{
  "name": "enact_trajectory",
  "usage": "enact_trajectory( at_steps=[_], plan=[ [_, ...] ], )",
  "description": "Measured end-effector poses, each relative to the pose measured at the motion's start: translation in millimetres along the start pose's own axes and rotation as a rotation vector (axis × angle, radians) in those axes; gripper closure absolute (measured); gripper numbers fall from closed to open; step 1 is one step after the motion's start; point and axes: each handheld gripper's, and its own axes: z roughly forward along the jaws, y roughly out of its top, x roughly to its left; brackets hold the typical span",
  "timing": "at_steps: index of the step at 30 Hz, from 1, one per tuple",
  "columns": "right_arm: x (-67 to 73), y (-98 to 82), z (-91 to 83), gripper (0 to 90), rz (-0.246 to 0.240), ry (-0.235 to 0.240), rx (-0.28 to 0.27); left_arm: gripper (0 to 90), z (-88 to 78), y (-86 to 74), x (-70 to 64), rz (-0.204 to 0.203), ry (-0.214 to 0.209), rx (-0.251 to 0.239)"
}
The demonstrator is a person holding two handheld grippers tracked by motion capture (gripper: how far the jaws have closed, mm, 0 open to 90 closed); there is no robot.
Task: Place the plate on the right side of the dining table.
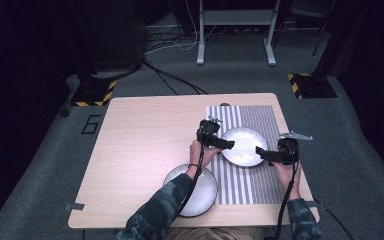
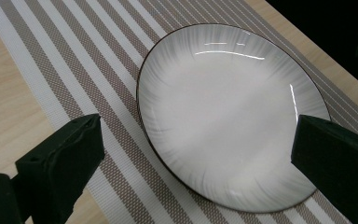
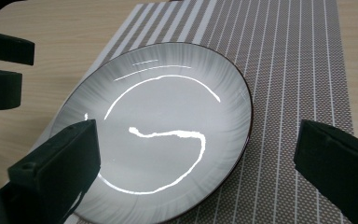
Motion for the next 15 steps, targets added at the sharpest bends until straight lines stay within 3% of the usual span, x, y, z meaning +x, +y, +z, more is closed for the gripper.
enact_trajectory(
  at_steps=[4, 10, 15],
  plan=[
    [7.3, -3.4, -15.7, 0.0, -0.046, -0.003, -0.019, 1.3, -18.3, -10.6, 0.9, 0.036, -0.005, -0.036],
    [15.3, -13.6, -33.9, 0.0, -0.073, 0.009, -0.048, 1.1, -44.3, -29.6, 2.8, 0.066, -0.007, -0.067],
    [18.6, -26.7, -47.4, 0.0, -0.098, 0.008, -0.063, 0.5, -68.6, -58.9, 14.2, 0.095, 0.032, -0.068]
  ],
)
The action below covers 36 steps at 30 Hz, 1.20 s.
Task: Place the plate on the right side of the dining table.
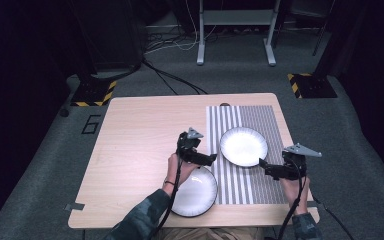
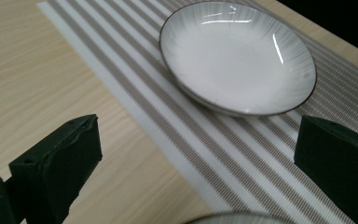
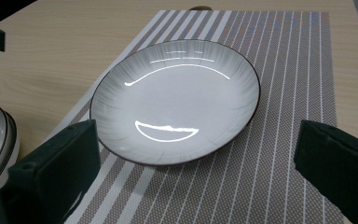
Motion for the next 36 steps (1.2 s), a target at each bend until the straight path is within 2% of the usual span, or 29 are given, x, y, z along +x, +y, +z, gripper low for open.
enact_trajectory(
  at_steps=[3, 7, 11, 12, 13, 16, 19, 20, 21, 23, 25, 28, 29, 31, 33, 34, 36],
  plan=[
    [0.2, -9.6, -7.3, 0.0, -0.005, -0.004, -0.010, 0.0, -14.3, -21.2, 11.9, -0.001, 0.037, 0.013],
    [2.0, -19.9, -11.9, 0.0, -0.035, -0.032, 0.000, 0.0, -33.7, -49.4, 25.9, -0.050, 0.078, -0.005],
    [1.6, -30.5, -12.0, 0.0, -0.063, -0.040, 0.030, 0.0, -53.1, -73.7, 38.4, -0.087, 0.129, -0.028],
    [1.5, -33.4, -11.6, 0.0, -0.066, -0.047, 0.038, 0.0, -57.5, -80.0, 42.0, -0.111, 0.132, -0.037],
    [1.2, -36.6, -11.3, 0.0, -0.068, -0.048, 0.045, 0.0, -61.5, -86.7, 45.3, -0.122, 0.152, -0.040],
    [-0.8, -47.5, -9.2, 0.0, -0.065, -0.051, 0.067, 0.0, -71.0, -107.2, 58.1, -0.155, 0.188, -0.026],
    [-3.0, -56.0, -6.8, 0.0, -0.069, -0.063, 0.087, 0.0, -78.3, -122.5, 67.4, -0.173, 0.209, -0.042],
    [-3.7, -58.7, -6.1, 0.0, -0.071, -0.071, 0.094, 0.0, -80.8, -127.2, 70.3, -0.180, 0.203, -0.052],
    [-4.7, -61.1, -5.3, 0.0, -0.070, -0.075, 0.102, 0.0, -83.6, -131.2, 72.7, -0.192, 0.194, -0.068],
    [-6.5, -65.1, -3.4, 0.0, -0.062, -0.082, 0.117, 0.0, -86.7, -136.3, 74.7, -0.174, 0.236, -0.058],
    [-7.9, -68.7, -1.1, 0.0, -0.057, -0.093, 0.133, 0.0, -89.8, -141.4, 77.3, -0.177, 0.230, -0.067],
    [-9.8, -75.5, 4.4, 0.0, -0.062, -0.105, 0.165, 0.0, -91.7, -148.0, 80.5, -0.186, 0.250, -0.072],
    [-10.1, -77.0, 6.8, 0.0, -0.075, -0.113, 0.191, 0.0, -91.9, -149.9, 81.9, -0.193, 0.257, -0.066],
    [-6.0, -77.0, 8.9, 0.0, -0.113, -0.130, 0.207, 0.0, -91.2, -154.4, 85.5, -0.206, 0.273, -0.056],
    [-6.3, -76.9, 9.1, 0.0, -0.110, -0.127, 0.207, 0.0, -91.0, -160.8, 91.2, -0.241, 0.269, -0.055],
    [-6.3, -76.8, 9.1, 0.0, -0.110, -0.127, 0.208, 0.0, -91.1, -161.9, 94.4, -0.272, 0.260, -0.034],
    [-6.3, -76.9, 9.1, 0.0, -0.110, -0.127, 0.208, 0.0, -94.0, -163.8, 97.9, -0.302, 0.251, -0.045]
  ],
)
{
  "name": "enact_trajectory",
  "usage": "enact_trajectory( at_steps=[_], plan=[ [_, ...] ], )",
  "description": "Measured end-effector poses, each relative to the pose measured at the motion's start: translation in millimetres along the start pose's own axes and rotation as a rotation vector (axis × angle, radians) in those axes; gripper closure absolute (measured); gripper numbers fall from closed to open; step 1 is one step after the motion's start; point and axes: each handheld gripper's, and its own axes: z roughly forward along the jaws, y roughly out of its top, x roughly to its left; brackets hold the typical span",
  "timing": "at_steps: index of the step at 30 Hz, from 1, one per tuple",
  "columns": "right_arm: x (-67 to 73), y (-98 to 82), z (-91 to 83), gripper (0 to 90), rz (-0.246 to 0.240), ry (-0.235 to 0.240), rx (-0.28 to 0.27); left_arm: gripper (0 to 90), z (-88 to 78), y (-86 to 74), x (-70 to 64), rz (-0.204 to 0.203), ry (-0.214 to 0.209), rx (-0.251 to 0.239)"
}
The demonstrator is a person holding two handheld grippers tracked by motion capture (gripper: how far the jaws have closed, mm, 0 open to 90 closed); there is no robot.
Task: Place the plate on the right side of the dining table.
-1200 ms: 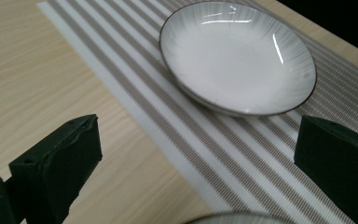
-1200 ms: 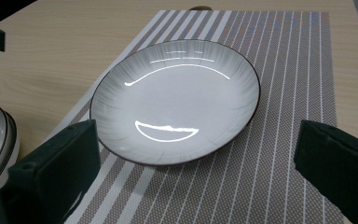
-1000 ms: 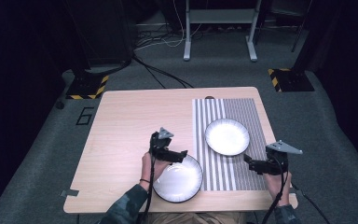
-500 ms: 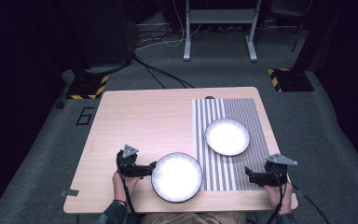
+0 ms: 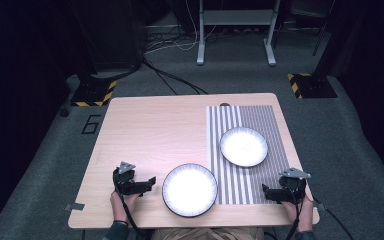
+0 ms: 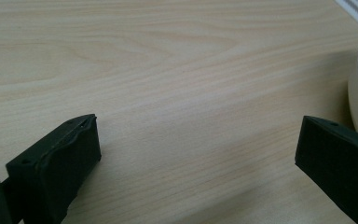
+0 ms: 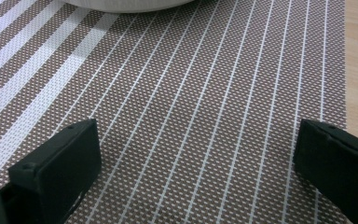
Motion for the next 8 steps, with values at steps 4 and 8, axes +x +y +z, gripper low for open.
enact_trajectory(
  at_steps=[4, 8],
  plan=[
    [0.0, 0.0, 0.0, 0.0, 0.000, 0.000, 0.000, 0.0, 0.2, 0.2, 0.8, -0.002, 0.035, 0.003],
    [0.0, 0.0, 0.0, 0.0, -0.001, 0.000, 0.000, 0.7, 3.6, 0.9, -4.7, 0.038, 0.095, 0.021]
  ],
)
